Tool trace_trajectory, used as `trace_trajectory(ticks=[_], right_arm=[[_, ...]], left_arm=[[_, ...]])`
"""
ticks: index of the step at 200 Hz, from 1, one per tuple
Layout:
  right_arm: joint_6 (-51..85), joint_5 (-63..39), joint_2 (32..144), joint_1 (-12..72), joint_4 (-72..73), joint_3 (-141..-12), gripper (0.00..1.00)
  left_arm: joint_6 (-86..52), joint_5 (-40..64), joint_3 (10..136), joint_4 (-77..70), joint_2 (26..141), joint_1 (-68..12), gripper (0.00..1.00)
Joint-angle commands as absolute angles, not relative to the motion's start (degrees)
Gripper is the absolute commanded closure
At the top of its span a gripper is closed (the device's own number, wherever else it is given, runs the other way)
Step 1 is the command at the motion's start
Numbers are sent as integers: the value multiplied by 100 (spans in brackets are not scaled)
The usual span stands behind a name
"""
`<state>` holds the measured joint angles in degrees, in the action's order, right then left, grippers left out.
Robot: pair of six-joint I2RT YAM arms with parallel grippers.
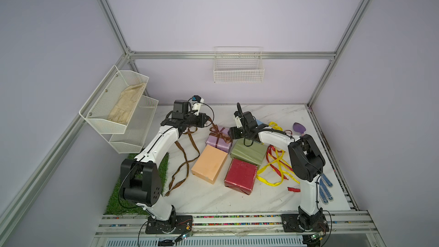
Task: Untie the ribbon bows on the gift boxes
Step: Untie the ribbon from the gift box.
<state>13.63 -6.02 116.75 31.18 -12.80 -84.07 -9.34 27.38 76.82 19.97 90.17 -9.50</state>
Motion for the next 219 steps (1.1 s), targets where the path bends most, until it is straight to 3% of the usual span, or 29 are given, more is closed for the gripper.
trace_trajectory(ticks=[1, 109, 187, 219], right_arm=[[1200, -496, 11953, 3173, -1944, -8139, 38], [1169, -539, 11955, 3173, -1985, -8109, 38], [1034, -418, 11527, 3172, -2064, -8162, 38], [967, -402, 11248, 3173, -2194, -8193, 38]], left_arm=[[-1049, 2666, 7638, 1806, 8433, -949, 100], [-1441, 1666, 7340, 1712, 6618, -952, 100], [-1479, 1490, 6645, 1551, 6704, -945, 100], [-1584, 796, 6322, 1529, 6932, -907, 100]])
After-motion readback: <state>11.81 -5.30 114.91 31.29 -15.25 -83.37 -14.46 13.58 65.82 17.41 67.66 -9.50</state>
